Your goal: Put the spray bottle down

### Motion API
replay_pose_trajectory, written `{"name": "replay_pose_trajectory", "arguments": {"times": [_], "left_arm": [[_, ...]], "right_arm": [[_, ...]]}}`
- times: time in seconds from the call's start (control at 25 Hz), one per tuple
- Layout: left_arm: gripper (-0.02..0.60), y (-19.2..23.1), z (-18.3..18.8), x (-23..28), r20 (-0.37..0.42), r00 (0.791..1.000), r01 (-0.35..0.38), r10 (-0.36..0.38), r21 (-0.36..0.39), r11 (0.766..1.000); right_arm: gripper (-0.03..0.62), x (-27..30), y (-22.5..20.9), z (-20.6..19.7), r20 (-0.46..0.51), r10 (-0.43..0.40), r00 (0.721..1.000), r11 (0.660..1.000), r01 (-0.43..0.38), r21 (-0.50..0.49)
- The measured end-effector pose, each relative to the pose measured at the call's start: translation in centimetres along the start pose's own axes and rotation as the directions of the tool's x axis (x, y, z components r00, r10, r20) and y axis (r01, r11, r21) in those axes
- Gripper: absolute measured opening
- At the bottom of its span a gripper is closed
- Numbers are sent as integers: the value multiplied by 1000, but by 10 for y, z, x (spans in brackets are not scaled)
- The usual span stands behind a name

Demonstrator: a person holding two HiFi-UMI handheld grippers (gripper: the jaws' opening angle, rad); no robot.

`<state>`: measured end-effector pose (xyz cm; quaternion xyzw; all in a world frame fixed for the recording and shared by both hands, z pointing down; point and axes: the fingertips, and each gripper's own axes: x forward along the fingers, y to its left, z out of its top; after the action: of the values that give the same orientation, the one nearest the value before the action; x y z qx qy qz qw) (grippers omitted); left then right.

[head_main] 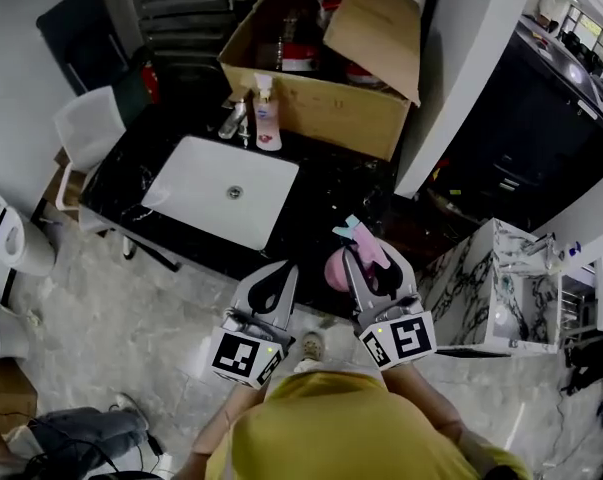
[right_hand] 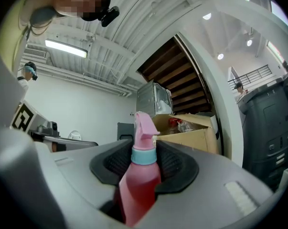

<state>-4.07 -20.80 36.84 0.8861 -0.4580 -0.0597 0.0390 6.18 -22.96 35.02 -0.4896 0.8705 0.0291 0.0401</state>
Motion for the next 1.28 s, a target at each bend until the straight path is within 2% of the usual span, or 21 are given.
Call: {"name": "replay_pose_trajectory", "arguments": {"times": [0.32,0.88,1.28], "left_arm": [[-2,21,-3,30,-21,1000,-19,19,-5,1000],[-2,42,9,70,-27,999,34,-33,6,999],[-2,72,0,101,-47,998,42,-41,8,999]], "right_arm": [[150,29,-20,-12,-10,1,1000,1000,-1,8],[149,65,-42,-8,-6,-52,999,998,52,-20],[149,108,-59,-15,3,-54,999,998,55,-26]]}}
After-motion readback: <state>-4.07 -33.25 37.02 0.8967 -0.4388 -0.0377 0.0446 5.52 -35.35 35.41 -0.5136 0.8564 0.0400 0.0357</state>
